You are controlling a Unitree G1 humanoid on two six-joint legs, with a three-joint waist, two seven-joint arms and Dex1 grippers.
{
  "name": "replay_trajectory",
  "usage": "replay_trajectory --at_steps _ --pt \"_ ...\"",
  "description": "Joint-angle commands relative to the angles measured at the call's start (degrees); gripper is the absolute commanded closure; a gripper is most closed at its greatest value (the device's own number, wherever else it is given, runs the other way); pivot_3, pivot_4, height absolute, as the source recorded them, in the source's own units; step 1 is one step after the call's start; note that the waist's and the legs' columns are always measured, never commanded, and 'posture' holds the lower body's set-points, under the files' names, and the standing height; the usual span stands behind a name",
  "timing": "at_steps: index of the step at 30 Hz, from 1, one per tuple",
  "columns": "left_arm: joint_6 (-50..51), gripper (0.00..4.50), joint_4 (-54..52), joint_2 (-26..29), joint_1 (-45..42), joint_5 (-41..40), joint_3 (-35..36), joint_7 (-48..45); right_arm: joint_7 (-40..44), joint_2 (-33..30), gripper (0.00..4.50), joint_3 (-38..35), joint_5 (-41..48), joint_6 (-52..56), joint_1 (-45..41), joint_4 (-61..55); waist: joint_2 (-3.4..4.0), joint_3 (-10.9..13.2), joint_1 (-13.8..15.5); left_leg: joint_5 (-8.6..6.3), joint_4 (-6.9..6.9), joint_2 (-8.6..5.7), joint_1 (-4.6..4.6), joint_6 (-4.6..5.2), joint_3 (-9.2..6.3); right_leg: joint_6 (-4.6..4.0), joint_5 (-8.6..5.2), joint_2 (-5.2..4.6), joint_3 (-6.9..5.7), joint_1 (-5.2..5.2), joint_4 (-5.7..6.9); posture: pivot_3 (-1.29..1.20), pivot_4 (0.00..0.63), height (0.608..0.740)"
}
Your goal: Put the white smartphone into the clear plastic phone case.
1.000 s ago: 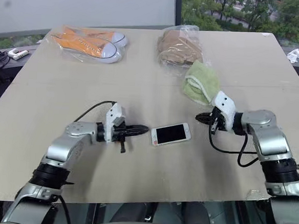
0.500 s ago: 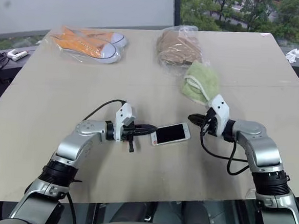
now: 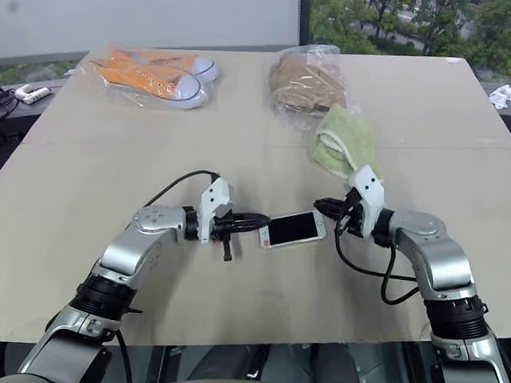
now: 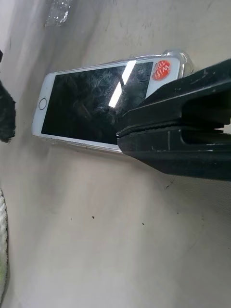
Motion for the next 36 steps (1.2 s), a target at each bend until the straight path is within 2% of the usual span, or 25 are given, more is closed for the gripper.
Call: replay_trajectory --at_steps 1,10,20,23,36 --pt "-0.04 4.50 0.62 -0.24 0.57 1.22 -1.65 0.33 -0.41 0.80 4.44 0.31 1.75 1.09 0.59 -2.46 0.00 -0.01 0.00 0.00 0.00 0.00 0.01 0.00 0.00 0.00 0.00 0.00 0.00 0.00 0.01 0.00 0.150 0.740" --pt "0.04 4.50 0.34 -0.55 0.57 1.06 -1.99 0.61 -2.64 2.01 4.44 -0.24 2.20 2.17 0.78 0.32 -0.09 -0.08 -0.01 0.00 0.06 -0.01 0.09 0.00 0.08 0.00 0.00 0.00 0.09 0.01 0.15 0.00 0.150 0.740" --pt "0.06 4.50 0.10 -0.49 0.86 0.97 -1.97 0.85 -2.16 -1.44 4.44 3.40 1.69 8.32 3.09 0.62 -0.30 -0.32 -0.02 0.00 0.05 -0.01 0.25 0.00 0.16 0.00 0.00 0.00 0.18 0.08 0.24 0.00 0.150 0.740" --pt "0.14 4.50 -0.06 -0.41 0.97 0.93 -1.93 0.90 -3.01 -1.39 4.44 3.98 1.29 9.25 3.31 0.80 -0.34 -0.34 0.01 -0.01 -0.03 -0.01 0.69 0.01 0.21 0.00 -0.02 0.00 0.25 0.41 0.21 0.00 0.150 0.740" --pt "0.35 4.50 -0.70 -0.02 1.48 1.01 -1.83 0.68 -0.03 -4.87 4.44 3.96 2.23 7.77 7.01 -0.23 -0.46 -0.49 0.13 -0.01 -0.02 0.01 0.89 0.02 0.20 0.00 -0.02 0.01 0.25 0.68 0.20 0.00 0.150 0.740"
